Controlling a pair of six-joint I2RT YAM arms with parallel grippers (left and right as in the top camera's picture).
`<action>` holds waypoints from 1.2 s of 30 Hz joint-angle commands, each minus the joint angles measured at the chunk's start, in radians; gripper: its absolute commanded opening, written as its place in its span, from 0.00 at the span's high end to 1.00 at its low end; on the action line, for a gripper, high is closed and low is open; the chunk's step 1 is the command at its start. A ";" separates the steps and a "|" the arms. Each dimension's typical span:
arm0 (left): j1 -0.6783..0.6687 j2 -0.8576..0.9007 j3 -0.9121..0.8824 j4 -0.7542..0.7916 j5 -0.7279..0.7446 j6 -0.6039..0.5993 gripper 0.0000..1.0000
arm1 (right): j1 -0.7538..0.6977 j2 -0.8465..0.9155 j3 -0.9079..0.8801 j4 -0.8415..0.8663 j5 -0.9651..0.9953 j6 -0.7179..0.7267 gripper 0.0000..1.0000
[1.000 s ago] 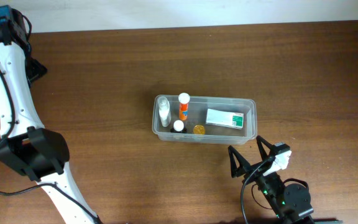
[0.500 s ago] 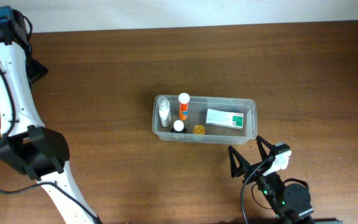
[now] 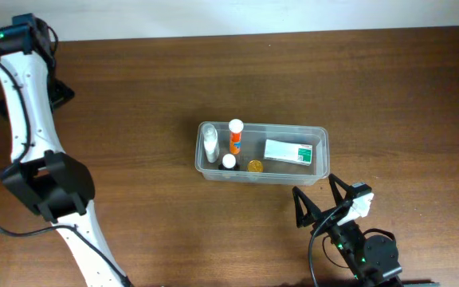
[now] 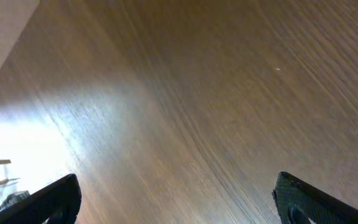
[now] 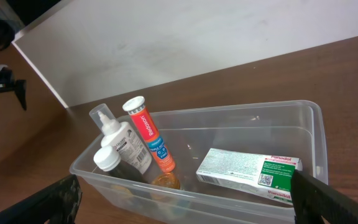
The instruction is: Pack container
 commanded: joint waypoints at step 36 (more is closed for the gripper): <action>-0.865 -0.831 0.021 -0.001 -0.007 0.008 0.01 | 0.000 0.003 -0.010 0.000 0.016 0.002 0.02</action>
